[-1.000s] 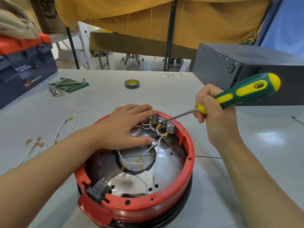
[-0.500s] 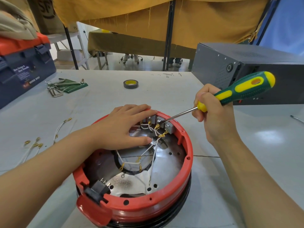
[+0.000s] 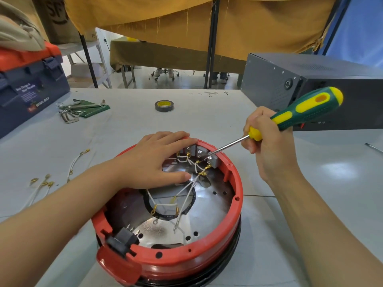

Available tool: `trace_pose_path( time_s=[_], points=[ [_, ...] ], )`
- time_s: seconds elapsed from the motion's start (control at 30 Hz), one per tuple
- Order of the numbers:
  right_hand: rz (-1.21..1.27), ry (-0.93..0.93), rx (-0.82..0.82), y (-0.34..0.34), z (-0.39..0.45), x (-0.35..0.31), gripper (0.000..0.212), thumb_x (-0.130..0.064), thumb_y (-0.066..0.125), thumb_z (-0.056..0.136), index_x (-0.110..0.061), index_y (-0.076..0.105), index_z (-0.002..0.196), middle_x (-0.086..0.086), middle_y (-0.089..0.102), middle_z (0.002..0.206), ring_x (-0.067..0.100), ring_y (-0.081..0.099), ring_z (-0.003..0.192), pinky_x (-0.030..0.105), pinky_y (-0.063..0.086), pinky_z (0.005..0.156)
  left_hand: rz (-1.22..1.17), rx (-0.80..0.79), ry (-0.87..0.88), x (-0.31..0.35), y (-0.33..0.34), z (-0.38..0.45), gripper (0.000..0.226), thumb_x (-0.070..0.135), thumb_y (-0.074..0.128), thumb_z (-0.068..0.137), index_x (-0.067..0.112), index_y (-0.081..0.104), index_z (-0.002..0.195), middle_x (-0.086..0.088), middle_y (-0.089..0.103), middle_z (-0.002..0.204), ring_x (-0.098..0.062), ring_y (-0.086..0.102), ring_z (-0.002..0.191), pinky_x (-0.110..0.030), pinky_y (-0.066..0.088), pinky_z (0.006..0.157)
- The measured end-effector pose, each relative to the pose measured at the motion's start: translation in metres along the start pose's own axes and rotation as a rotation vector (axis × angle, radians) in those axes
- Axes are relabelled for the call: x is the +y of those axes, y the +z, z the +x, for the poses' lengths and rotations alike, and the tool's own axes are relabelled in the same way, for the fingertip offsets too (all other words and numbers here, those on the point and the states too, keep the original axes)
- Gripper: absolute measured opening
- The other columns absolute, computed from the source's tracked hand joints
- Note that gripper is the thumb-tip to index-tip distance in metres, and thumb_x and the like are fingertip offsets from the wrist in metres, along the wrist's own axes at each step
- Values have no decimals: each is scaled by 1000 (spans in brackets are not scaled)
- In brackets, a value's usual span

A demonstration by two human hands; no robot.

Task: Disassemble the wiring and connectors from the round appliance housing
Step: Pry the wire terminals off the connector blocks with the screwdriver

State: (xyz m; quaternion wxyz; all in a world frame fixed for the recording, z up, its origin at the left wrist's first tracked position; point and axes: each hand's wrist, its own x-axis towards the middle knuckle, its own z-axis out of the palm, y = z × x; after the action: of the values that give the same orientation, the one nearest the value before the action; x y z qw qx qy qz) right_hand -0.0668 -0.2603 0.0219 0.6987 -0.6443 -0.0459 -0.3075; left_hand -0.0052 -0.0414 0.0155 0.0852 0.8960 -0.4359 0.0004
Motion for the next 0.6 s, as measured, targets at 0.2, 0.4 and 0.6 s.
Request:
trace_pose_path(
  time_s=[0.2, 0.4, 0.6],
  points=[
    [70, -18, 45, 0, 1, -2, 28, -12, 46, 73, -22, 48, 47, 0, 40, 53, 11, 34, 38, 15, 30, 43, -31, 41, 21, -2, 1, 0, 75, 64, 50, 83, 43, 15, 146, 16, 15, 156, -8, 15, 141, -32, 14, 115],
    [50, -53, 25, 0, -2, -4, 29, -12, 47, 74, -24, 49, 48, -5, 41, 52, 9, 36, 40, 18, 31, 42, -116, 125, -36, -5, -2, 0, 75, 50, 58, 84, 23, 28, 146, 8, 23, 153, -5, 19, 139, -16, 14, 111],
    [-31, -83, 17, 1, -5, -5, 24, -15, 50, 75, -23, 48, 52, -4, 39, 51, 12, 37, 41, 20, 30, 44, -60, 120, -143, -9, -11, -3, 62, 44, 58, 87, 25, 37, 142, 2, 42, 140, -17, 42, 125, -28, 30, 106]
  ],
)
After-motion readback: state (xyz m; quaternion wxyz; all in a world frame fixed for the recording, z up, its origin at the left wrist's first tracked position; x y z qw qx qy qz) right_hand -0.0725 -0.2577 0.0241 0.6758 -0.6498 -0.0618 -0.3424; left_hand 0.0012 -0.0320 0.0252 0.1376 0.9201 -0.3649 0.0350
